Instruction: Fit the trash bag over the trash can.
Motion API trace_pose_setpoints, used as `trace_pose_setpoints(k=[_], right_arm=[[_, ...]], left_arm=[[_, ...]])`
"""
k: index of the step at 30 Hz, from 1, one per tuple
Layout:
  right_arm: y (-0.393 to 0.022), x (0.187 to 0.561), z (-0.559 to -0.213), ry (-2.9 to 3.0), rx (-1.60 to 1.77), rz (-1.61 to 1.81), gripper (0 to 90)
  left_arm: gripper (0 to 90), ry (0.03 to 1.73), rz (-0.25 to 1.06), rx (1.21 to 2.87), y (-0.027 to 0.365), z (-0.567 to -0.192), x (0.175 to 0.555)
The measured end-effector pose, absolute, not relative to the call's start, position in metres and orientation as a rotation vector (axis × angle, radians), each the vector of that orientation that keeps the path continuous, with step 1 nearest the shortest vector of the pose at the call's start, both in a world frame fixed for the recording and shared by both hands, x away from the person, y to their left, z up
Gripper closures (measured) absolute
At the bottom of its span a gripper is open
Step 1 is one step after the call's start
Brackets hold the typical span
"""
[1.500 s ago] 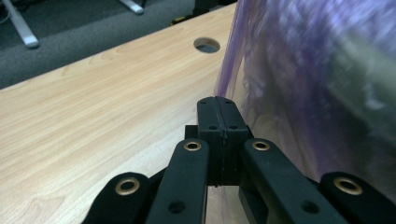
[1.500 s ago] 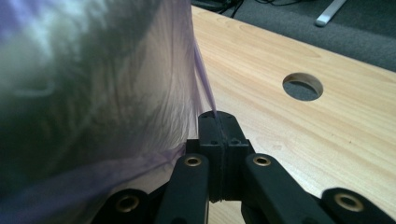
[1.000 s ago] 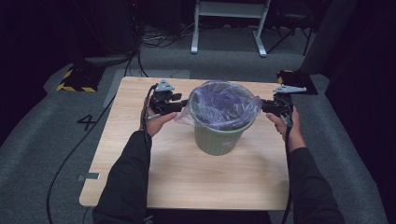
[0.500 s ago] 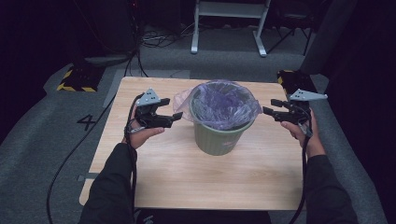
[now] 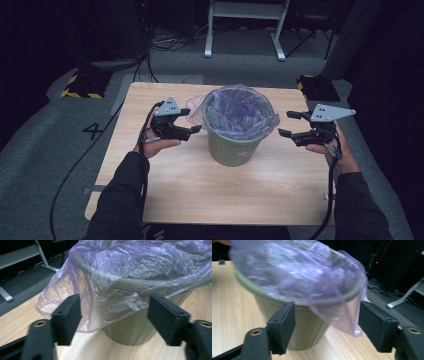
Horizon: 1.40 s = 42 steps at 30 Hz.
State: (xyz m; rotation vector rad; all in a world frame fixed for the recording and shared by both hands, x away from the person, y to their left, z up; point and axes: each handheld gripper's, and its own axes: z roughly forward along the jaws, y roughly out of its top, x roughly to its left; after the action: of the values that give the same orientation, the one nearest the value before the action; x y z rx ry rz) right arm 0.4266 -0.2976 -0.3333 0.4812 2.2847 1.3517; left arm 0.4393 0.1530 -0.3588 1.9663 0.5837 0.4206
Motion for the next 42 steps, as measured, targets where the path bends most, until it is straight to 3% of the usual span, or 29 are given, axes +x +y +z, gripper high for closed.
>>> trace_pose_setpoints(k=[7,10,11,12,16,19,29,42], right_arm=[[-0.283,0.411,-0.33,2.262,0.415,1.324,30.9],[-0.277,0.41,-0.331,2.274,0.398,1.356,40.9],[-0.275,0.409,-0.332,2.281,0.386,1.342,48.4],[-0.273,0.409,-0.334,2.282,0.379,1.332,57.8],[-0.274,0.407,-0.339,2.296,0.367,1.357,82.0],[-0.276,0.403,-0.342,2.303,0.343,1.383,90.0],[-0.278,0.391,-0.367,2.375,0.322,1.381,90.0],[-0.277,0.413,-0.401,2.507,0.489,1.281,90.0]], left_arm=[[47.2,0.574,0.439,1.99,0.149,-0.361,0.442],[53.6,0.564,0.446,2.0,0.146,-0.362,0.442],[55.7,0.563,0.446,2.004,0.145,-0.362,0.443],[61.4,0.554,0.445,2.013,0.144,-0.363,0.443],[82.1,0.542,0.477,2.03,0.14,-0.365,0.441],[88.9,0.547,0.485,2.029,0.14,-0.368,0.439],[89.8,0.535,0.488,2.033,0.141,-0.381,0.43],[89.9,0.585,0.461,2.137,0.139,-0.412,0.436]])
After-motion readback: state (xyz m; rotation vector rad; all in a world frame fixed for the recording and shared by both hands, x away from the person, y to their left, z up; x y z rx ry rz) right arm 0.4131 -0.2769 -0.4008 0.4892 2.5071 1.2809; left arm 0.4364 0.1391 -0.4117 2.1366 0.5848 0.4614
